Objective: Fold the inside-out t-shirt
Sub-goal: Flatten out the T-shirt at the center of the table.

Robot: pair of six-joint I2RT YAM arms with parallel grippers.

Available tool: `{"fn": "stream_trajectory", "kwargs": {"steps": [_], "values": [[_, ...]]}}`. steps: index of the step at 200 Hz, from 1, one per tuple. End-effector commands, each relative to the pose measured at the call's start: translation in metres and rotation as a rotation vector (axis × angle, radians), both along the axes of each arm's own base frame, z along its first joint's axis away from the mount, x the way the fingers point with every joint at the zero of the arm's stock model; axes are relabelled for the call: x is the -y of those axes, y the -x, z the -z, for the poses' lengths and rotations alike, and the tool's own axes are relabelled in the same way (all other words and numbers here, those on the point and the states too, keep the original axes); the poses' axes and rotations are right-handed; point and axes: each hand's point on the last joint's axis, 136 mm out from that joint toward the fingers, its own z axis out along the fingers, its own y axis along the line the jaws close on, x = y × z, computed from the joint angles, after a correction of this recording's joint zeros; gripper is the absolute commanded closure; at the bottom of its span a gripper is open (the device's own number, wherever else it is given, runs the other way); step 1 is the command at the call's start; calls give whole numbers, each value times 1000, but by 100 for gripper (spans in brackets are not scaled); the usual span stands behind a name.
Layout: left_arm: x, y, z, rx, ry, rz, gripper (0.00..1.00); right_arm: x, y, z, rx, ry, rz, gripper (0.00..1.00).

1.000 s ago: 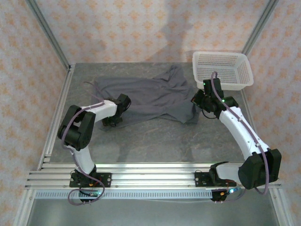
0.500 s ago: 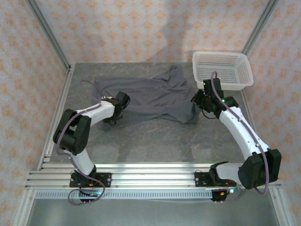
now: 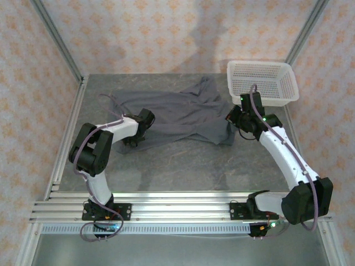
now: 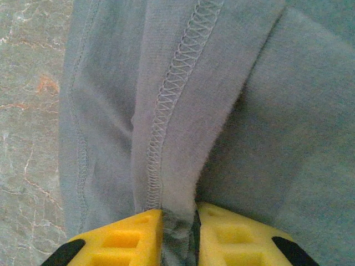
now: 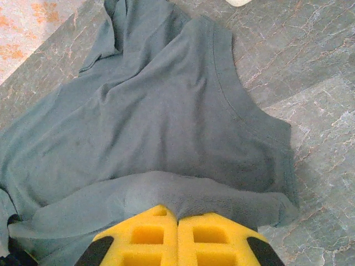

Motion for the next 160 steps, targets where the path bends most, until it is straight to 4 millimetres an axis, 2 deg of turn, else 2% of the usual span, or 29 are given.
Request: {"fn": "stream_trajectory", "kwargs": {"steps": [1,45,86,123,160], "values": [[-17,12,-15,-4,-63,-16,80,3,0,-13,36,-8,12,100],[-26,23,-17,-21,-104,-18,81,3,1,-15,39,-11,12,100],[-27,22,-17,-26,-120,-19,81,3,1,-15,36,-13,11,100],[-25,18,-15,-27,-116,-10,68,2,2,-15,37,-15,11,100],[-24,15,-13,-29,-110,-2,66,1,1,-15,38,-22,10,100]]}}
